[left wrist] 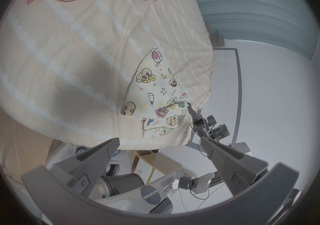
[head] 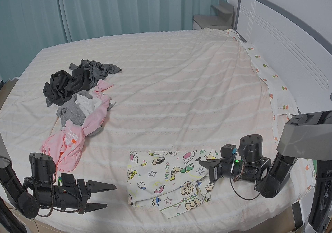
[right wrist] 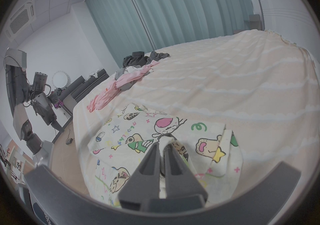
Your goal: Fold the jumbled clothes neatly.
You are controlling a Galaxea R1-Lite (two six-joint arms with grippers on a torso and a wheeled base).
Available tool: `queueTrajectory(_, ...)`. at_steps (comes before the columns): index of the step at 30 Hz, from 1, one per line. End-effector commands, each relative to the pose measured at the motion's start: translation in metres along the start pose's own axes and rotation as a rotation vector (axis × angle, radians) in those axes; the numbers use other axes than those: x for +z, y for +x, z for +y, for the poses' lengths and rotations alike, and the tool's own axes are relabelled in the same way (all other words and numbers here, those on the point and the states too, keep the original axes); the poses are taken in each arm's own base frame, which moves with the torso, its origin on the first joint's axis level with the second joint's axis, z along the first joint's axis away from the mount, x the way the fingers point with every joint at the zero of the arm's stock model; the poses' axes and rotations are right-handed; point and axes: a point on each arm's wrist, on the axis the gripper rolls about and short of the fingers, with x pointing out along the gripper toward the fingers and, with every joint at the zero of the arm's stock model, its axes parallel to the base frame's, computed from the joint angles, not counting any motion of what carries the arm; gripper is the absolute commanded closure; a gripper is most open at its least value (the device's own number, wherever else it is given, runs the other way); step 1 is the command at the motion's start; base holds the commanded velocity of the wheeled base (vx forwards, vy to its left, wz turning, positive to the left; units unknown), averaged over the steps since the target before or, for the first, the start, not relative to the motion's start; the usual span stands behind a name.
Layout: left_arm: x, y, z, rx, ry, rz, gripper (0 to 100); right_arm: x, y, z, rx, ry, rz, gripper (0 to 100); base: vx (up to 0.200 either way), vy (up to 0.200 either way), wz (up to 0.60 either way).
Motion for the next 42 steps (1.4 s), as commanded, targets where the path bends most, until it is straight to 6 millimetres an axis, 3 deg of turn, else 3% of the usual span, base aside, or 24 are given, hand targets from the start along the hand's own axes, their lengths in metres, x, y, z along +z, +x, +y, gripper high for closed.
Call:
queueTrajectory(1, 0.0, 0.0, 0.0, 0.001, -0.001, 0.0, 0, -0.008, -0.028, 0.008, 0.01, -0.002, -0.013, 100, 0.0, 0.0, 0.0)
queueTrajectory(12, -0.001, 0.0, 0.001, 0.004, -0.002, 0.004, 0, -0.047, -0.07, 0.014, 0.004, 0.032, 0.121, 100, 0.0, 0.0, 0.0)
queueTrajectory(25, -0.002, 0.0, 0.001, 0.006, -0.004, 0.005, 0, -0.069, -0.071, 0.014, -0.001, 0.051, 0.235, 100, 0.0, 0.0, 0.0)
queueTrajectory(26, -0.002, 0.0, 0.001, 0.005, -0.003, 0.004, 0, -0.069, -0.071, 0.014, 0.0, 0.051, 0.237, 0, 0.0, 0.0, 0.0)
queueTrajectory(33, -0.002, 0.0, 0.001, 0.006, -0.004, 0.006, 0, -0.069, -0.085, 0.015, -0.014, 0.061, 0.25, 0, 0.0, 0.0, 0.0)
queueTrajectory(37, -0.002, 0.0, 0.001, 0.007, -0.004, 0.005, 0, -0.048, -0.092, 0.019, -0.002, 0.043, 0.146, 0, 0.0, 0.0, 0.0)
queueTrajectory(42, -0.002, 0.0, 0.001, 0.007, -0.003, 0.006, 0, -0.023, -0.096, 0.038, 0.072, 0.036, 0.023, 0, 0.0, 0.0, 0.0)
